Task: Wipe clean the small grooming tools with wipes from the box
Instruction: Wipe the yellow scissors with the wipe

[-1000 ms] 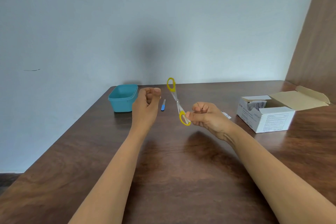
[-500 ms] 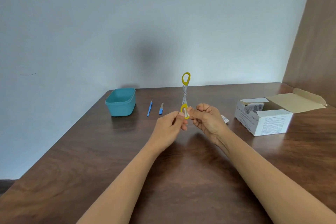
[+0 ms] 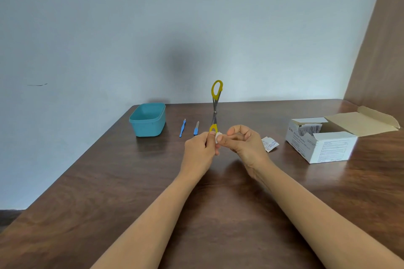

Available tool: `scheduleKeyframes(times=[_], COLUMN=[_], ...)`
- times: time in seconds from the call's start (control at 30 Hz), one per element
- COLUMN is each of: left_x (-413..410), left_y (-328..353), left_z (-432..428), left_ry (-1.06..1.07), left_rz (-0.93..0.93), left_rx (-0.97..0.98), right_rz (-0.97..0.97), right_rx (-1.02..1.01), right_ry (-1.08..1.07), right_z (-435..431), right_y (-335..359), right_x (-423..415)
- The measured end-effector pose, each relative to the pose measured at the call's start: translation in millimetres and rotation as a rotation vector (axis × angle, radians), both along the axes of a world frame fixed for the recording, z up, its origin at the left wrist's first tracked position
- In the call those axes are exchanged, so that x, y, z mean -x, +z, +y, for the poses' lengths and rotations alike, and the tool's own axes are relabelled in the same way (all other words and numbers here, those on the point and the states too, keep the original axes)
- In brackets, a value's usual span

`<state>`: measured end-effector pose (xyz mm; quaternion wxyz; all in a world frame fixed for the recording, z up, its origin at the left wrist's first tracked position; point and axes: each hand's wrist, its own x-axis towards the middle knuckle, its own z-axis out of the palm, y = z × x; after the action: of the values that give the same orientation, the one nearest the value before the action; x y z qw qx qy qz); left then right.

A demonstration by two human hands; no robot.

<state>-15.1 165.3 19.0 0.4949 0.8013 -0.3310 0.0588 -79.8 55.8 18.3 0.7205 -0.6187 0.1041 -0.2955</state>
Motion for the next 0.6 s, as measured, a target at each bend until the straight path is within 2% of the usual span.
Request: scheduleKeyframes(times=[0.23, 0.37, 0.6], left_x=[4.1, 6.5, 2.1], left_y=[3.3, 4.2, 3.8], left_z=[0.0, -0.4, 1.3], left_ry=[-0.052, -0.05, -0.041], left_rz=[-0.032, -0.001, 0.1], left_rx=[-0.117, -0.106, -0.093], right_rz=[-0.04, 0.005, 0.079], right_rx=[-0.164, -0.214, -0.098], right_ry=[-0.041, 0.003, 0.062], right_z=[-3.7, -5.5, -3.9], right_y=[-3.8, -4.4, -4.6], right_x=[-1.8, -2.5, -2.0])
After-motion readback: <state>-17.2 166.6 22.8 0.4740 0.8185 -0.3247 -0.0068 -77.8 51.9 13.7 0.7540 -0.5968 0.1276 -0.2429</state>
